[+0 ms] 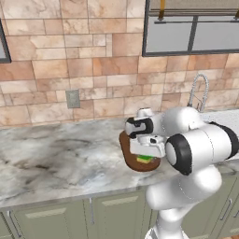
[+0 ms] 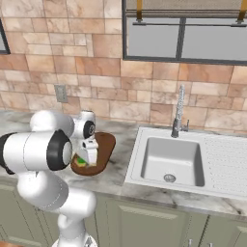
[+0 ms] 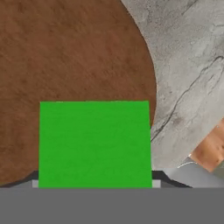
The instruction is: Pick up the sponge from the counter and clean the cutting board by briefly scrubbing or pressing down on the cutting board. Once finished, release the sponge.
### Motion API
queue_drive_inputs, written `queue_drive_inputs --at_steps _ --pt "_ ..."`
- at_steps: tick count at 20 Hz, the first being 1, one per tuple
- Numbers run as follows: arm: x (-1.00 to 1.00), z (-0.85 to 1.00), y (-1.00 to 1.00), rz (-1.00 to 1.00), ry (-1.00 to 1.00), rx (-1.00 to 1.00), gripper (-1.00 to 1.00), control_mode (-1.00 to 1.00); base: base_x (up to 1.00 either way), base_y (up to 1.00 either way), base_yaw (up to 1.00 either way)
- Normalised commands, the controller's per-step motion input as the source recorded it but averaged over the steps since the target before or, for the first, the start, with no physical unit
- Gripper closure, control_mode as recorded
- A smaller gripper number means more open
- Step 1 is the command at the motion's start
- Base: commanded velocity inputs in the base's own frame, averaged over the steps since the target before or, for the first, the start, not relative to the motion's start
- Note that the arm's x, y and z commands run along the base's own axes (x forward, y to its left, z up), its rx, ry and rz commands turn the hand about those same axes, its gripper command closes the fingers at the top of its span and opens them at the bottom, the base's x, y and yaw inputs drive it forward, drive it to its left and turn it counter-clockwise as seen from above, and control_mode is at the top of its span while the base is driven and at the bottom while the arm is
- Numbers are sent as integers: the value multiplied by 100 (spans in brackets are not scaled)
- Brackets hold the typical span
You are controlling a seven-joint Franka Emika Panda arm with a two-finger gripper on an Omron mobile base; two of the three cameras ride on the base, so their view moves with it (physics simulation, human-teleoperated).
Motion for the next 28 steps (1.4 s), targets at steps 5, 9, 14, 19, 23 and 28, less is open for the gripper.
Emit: queue_drive_inputs --at_steps 5,9,14,19,23,28 --pt "-51 -51 28 0 45 0 100 -100 0 0 0" --pt "0 -13 22 0 22 0 100 -100 0 0 0" --pt "-9 -2 87 0 16 0 100 -100 0 0 0" --pt "-9 0 100 0 4 0 100 -100 0 0 0" --pt "0 -6 64 -1 0 0 100 -100 0 0 0" --pt "0 -40 30 -8 -5 -9 100 -100 0 0 0"
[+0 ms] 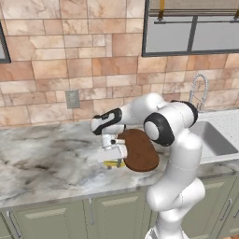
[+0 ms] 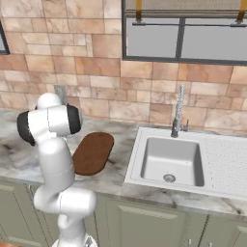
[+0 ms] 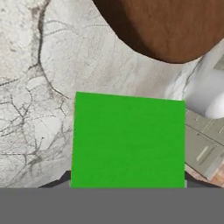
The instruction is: Pick up the sponge from the counter and clean the cutting board by briefly scrubbing or pressing down on the cutting board. Once finished, release the sponge.
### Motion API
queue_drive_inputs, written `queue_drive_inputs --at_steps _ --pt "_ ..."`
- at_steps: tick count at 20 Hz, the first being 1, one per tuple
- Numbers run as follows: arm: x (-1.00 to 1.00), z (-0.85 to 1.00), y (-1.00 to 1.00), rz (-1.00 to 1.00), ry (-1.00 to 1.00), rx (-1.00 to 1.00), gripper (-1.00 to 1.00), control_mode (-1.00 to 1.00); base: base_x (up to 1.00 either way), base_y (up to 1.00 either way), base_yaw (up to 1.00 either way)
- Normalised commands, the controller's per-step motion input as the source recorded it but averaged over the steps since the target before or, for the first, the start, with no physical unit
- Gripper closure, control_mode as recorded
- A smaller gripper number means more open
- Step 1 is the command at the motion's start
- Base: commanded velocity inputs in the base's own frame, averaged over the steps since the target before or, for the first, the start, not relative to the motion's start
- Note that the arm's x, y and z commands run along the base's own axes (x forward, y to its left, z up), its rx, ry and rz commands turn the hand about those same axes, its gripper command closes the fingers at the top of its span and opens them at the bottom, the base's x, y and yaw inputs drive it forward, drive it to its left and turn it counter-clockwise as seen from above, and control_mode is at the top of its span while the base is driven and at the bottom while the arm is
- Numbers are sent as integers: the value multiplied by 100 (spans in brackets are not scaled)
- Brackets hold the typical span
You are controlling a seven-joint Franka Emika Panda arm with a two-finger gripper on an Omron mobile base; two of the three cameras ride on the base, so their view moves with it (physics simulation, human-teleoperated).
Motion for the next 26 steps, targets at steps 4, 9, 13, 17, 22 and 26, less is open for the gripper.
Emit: queue_drive_inputs --at_steps 4,9,13,17,22,26 --pt "8 -45 1 -16 -8 -19 100 -100 0 0 0" --pt "47 -15 7 -14 -5 -15 -100 -100 0 0 0" --pt "39 -24 14 -9 -1 -12 -100 -100 0 0 0" --pt "19 -14 0 -6 -1 -11 -100 -100 0 0 0" --pt "8 -4 0 -4 0 -8 -100 -100 0 0 0" --pt "0 4 0 -1 -2 -5 -100 -100 0 0 0"
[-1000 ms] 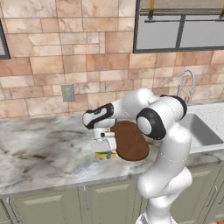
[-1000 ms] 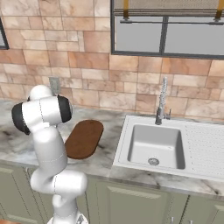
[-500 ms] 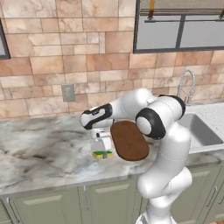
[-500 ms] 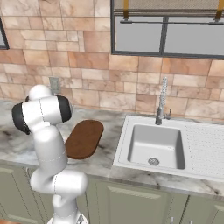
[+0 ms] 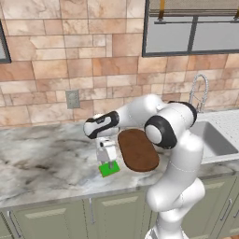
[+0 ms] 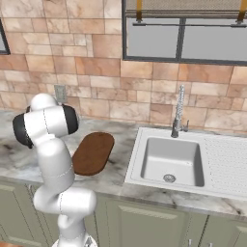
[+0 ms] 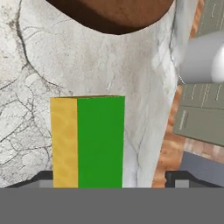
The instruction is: Pick up the sponge from the counter and clean the cutting board by briefly scrubbing or pressing down on the cutting board. Once finished, release the sponge.
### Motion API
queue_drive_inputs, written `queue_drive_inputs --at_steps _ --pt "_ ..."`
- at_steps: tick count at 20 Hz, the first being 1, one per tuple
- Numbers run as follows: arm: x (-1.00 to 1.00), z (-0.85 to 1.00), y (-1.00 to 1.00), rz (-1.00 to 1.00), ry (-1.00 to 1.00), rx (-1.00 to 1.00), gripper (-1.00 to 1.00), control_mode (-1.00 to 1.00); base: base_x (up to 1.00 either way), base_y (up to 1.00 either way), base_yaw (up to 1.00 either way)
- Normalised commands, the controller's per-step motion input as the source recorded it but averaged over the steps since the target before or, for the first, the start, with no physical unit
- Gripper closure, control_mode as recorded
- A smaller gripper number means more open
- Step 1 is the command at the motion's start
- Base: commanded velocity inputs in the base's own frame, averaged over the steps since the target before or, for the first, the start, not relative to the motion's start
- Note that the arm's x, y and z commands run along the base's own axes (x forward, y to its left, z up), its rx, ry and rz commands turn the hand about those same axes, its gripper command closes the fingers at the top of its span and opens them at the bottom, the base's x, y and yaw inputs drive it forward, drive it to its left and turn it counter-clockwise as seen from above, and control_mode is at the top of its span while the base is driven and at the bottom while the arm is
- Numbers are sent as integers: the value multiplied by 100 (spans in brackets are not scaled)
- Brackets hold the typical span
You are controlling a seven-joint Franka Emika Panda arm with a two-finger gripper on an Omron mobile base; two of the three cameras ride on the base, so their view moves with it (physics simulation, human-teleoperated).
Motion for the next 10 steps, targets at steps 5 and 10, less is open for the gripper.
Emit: queue_drive_inputs --at_steps 5,10 --pt "0 43 0 0 0 -1 -100 -100 0 0 0" --pt "-17 25 -10 0 -9 -3 -100 -100 0 0 0"
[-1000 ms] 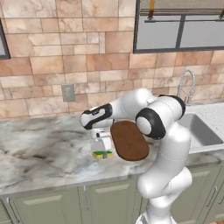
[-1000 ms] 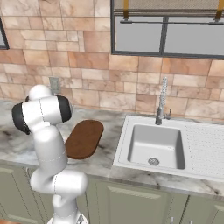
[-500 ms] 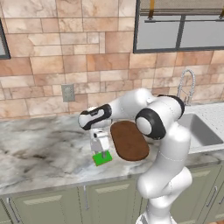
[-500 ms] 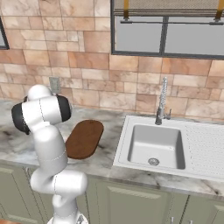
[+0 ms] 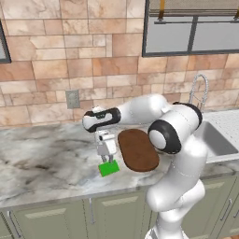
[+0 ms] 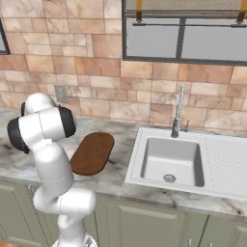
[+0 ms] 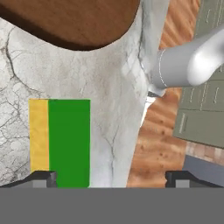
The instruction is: Pick up the sponge from the counter and clean the cutting board by briefly scrubbing or pressing down on the cutting board. Once finished, release the sponge.
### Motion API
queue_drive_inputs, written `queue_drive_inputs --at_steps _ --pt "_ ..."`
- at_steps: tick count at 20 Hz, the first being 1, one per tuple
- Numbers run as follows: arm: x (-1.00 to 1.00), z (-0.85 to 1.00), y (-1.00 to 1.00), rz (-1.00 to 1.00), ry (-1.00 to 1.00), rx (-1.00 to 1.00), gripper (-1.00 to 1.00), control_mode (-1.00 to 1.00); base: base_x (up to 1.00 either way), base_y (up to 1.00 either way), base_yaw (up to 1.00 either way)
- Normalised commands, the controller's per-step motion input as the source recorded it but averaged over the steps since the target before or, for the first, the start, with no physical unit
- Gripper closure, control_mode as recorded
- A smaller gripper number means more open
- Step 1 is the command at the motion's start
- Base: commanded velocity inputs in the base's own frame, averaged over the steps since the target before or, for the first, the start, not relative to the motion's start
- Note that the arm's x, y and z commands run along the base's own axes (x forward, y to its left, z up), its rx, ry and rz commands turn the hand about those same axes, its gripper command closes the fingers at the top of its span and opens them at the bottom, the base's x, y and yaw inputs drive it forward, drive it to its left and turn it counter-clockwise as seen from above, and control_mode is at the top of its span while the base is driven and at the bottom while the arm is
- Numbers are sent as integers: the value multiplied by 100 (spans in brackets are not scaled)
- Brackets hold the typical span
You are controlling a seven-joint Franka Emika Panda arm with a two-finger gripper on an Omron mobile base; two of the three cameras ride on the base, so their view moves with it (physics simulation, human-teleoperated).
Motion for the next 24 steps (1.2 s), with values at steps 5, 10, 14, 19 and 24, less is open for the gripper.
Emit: queue_drive_inputs --at_steps 5,10,14,19,24 --pt "-48 3 -37 0 -18 -2 -100 -100 0 0 0" --pt "-53 24 -49 1 -18 0 -100 -100 0 0 0" --pt "-31 54 -42 5 -15 0 -100 -100 0 0 0" --pt "-74 58 -36 13 -19 0 -100 -100 0 0 0" --pt "-85 49 -40 35 -23 0 -100 -100 0 0 0"
